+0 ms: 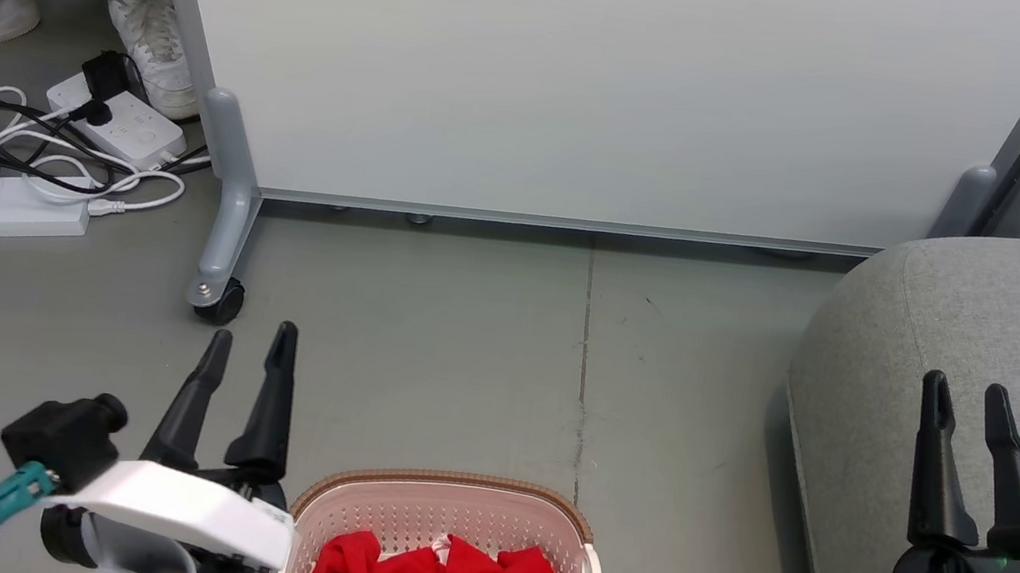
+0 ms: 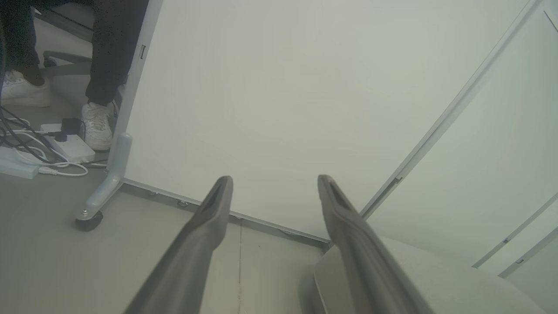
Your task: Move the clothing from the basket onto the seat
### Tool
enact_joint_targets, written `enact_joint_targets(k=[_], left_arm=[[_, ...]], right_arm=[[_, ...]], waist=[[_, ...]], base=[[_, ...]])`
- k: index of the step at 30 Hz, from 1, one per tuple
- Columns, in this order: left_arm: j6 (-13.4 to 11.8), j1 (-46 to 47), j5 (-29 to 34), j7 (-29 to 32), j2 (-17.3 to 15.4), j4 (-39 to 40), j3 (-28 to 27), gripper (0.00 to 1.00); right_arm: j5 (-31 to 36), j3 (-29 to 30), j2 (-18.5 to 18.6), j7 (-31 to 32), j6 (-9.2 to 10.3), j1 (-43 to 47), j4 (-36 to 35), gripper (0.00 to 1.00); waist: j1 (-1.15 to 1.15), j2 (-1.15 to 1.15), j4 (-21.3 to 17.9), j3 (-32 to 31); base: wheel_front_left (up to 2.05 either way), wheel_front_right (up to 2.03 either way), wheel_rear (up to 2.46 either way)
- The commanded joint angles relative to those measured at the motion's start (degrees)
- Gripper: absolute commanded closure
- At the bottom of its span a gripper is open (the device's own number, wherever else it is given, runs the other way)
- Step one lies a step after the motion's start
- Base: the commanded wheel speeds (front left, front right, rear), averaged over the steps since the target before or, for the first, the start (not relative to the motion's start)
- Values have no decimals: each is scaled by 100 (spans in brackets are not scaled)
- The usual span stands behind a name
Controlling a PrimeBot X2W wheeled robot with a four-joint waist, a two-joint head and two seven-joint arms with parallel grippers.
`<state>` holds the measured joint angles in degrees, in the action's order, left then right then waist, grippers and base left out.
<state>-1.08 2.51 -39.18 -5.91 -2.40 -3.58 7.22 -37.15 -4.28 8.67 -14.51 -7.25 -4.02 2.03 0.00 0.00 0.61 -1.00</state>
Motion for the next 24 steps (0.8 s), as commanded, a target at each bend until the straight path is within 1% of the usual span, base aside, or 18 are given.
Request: enact_joint_targets(k=[1,3,4,13,17,24], left_arm=[[-102,31,250,-55,-32,74,102,0],[-222,46,455,-95,-34,73,220,0],[-332,44,670,-133,-34,61,331,0],[-730,-30,1407,-298,-39,22,643,0],[-935,-66,1659,-382,-41,58,713,0],[-1098,-142,1908,-492,-46,126,796,0]], right_arm=[[227,41,-4,-36,-26,-97,-24,0],[382,54,-20,-37,-27,-110,-23,0],[577,16,0,-36,-27,-104,-46,0],[1140,114,-102,-42,-29,-88,122,0],[1313,-6,-124,-46,-28,-74,252,0],[1603,-29,-151,-50,-29,-41,431,0]], waist=[[0,0,2,4],[0,0,6,7],[0,0,9,6],[0,0,-5,-4],[0,0,-21,-14],[0,0,-32,-32]], base=[[0,0,0],[0,0,0],[0,0,0],[0,0,0],[0,0,0],[0,0,0]])
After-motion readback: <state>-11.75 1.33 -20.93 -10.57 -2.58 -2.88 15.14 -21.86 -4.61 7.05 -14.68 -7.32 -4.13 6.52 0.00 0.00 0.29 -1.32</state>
